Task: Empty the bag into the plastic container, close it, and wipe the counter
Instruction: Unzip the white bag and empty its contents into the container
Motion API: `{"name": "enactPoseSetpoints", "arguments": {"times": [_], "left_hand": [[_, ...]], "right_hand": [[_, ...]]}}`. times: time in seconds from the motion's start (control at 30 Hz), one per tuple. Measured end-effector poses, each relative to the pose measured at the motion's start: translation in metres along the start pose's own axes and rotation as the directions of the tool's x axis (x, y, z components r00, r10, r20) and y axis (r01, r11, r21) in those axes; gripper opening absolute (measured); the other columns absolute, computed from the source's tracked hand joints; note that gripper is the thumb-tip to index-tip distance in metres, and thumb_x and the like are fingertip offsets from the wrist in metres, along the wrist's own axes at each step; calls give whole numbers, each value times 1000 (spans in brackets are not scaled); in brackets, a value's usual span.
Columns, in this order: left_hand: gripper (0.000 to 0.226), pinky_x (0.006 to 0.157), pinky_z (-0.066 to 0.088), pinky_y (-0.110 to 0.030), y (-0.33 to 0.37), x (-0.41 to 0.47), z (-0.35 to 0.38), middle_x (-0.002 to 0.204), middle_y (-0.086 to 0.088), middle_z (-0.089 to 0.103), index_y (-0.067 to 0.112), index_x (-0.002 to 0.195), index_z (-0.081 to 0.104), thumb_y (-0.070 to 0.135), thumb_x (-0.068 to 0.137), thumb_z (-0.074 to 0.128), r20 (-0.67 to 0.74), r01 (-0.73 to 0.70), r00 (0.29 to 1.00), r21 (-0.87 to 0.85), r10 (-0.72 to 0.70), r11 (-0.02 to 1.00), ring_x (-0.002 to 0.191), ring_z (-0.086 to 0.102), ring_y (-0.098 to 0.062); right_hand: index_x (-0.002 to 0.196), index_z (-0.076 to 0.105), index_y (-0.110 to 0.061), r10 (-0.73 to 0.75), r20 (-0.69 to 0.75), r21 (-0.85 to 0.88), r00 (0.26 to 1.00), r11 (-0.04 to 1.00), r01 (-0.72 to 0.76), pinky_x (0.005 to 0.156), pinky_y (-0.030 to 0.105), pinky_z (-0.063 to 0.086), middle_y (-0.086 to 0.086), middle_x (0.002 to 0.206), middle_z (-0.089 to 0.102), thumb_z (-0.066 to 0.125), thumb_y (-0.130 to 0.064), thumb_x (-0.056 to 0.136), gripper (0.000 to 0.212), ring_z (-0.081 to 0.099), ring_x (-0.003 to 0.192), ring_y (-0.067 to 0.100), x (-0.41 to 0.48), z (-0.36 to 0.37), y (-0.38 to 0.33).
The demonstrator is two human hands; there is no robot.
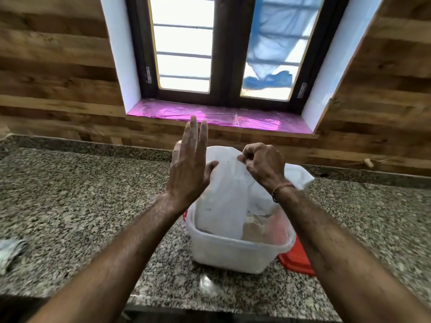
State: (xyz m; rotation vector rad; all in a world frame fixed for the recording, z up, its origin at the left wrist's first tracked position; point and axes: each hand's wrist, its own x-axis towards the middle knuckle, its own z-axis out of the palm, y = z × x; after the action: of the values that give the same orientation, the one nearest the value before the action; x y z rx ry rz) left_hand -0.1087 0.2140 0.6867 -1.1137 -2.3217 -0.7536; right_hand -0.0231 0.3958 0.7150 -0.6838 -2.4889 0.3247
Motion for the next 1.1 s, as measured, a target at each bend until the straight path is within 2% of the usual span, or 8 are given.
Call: {"name": "enactPoseSetpoints", "arguments": {"times": [0.1,0.17,0.3,0.37,0.43,0.6,0.93,1.1], "left_hand": [[74,124,31,-46,-6,9,-2,170,-1,21,21,161,33,34,95,66,167,-179,969,-19,180,984,157,25,-20],[63,118,40,-39,-16,3,-2,161,3,44,25,151,52,24,91,74,272,-29,958,-210,87,977,148,42,-16],[68,91,54,-31,-33,-19,1,129,9,66,26,145,52,21,84,81,254,308,943,-430,-213,849,109,68,-13],[40,80,61,-32,-34,-22,8,105,11,75,28,120,68,23,83,82,368,437,889,-510,-271,741,91,74,-12],[21,76,62,-36,-31,-25,13,91,9,78,24,102,75,24,82,82,360,462,881,-513,-307,723,84,75,-13],[17,69,55,-32,-13,-23,18,86,12,75,29,98,73,28,82,78,294,455,890,-565,-347,689,83,72,-11],[28,59,57,-31,-13,-48,28,90,8,72,28,96,64,47,83,81,339,491,871,-598,-356,633,80,68,-7],[31,61,49,-36,-21,-65,32,74,-1,67,15,76,63,39,79,83,335,544,839,-515,-429,662,71,61,-22]], "right_hand": [[78,76,-20,9,2,-6,1000,1000,-9,67,28,46,-2,83,80,80,-38,86,20,74,84,26,-1,0,-5],[79,77,-21,44,18,-15,999,999,-44,67,28,45,-3,85,80,80,-35,86,16,74,88,25,-5,2,-5],[78,75,-19,137,19,79,990,987,-138,65,32,50,-2,84,79,79,-36,88,20,73,86,23,-9,1,-1],[77,74,-18,140,47,101,989,984,-144,69,35,54,-1,82,77,79,-38,89,23,71,84,22,-8,0,-1],[81,74,-19,98,96,142,990,984,-111,72,36,55,-1,84,76,77,-36,90,20,70,83,21,-7,-2,-3],[109,76,-26,-28,193,431,981,900,-60,83,44,61,0,103,74,73,-41,94,21,69,93,18,-5,-10,-15],[74,72,-18,110,45,408,993,905,-119,75,42,62,-5,78,72,85,-32,84,22,67,76,12,8,-8,-21],[67,69,-21,151,34,404,988,902,-152,64,33,56,-9,68,69,85,-35,82,26,63,67,7,7,0,-20]]}}
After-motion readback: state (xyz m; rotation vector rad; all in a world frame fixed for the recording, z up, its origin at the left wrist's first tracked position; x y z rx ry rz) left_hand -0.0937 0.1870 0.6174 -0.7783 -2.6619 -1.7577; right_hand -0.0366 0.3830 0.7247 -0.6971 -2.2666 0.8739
